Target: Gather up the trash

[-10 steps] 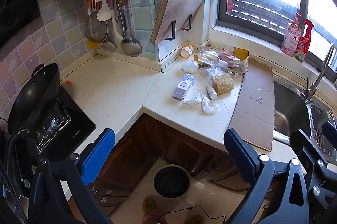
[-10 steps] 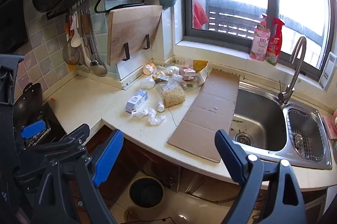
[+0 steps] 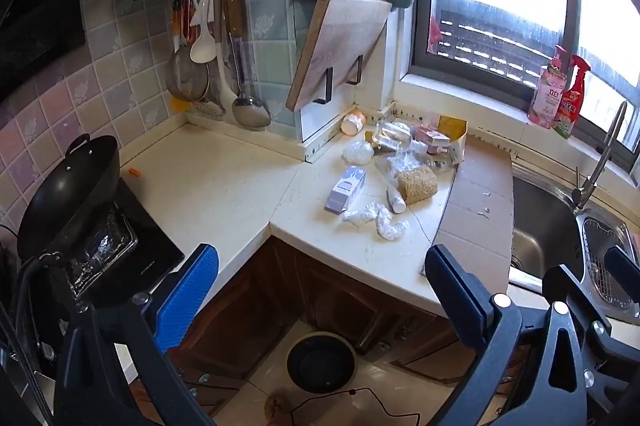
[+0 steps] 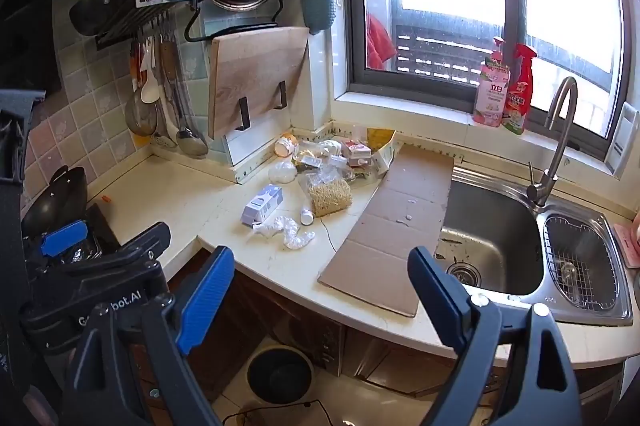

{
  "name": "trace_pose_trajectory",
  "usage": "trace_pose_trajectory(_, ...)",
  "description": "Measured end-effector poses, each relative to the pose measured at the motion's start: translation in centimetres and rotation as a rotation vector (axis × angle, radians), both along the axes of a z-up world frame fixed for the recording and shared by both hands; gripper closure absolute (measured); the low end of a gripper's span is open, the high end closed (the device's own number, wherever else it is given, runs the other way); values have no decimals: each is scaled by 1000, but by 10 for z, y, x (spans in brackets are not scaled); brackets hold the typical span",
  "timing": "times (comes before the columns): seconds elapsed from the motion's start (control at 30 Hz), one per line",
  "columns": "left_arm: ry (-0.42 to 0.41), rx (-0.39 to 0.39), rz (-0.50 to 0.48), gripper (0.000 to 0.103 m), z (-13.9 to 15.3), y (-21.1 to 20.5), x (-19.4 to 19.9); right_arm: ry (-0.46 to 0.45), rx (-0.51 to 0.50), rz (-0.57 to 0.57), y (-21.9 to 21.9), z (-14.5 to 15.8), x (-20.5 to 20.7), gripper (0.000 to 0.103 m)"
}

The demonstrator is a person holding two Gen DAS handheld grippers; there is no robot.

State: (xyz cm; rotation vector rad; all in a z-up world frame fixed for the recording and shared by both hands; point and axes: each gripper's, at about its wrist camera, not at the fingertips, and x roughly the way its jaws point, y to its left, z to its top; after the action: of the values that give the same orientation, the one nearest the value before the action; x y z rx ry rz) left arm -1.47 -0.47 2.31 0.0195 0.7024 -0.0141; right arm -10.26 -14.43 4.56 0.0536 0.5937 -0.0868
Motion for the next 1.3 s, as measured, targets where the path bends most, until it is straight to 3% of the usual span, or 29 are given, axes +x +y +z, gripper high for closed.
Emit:
trace_pose_trajectory(0.27, -15, -4, -14, 1, 4, -2, -9, 2, 8, -20, -17, -4, 14, 14)
trace_pose_trajectory(1.3, -2, 8, -7, 1, -1, -11, -25, 7, 38, -9, -25, -8, 3, 14)
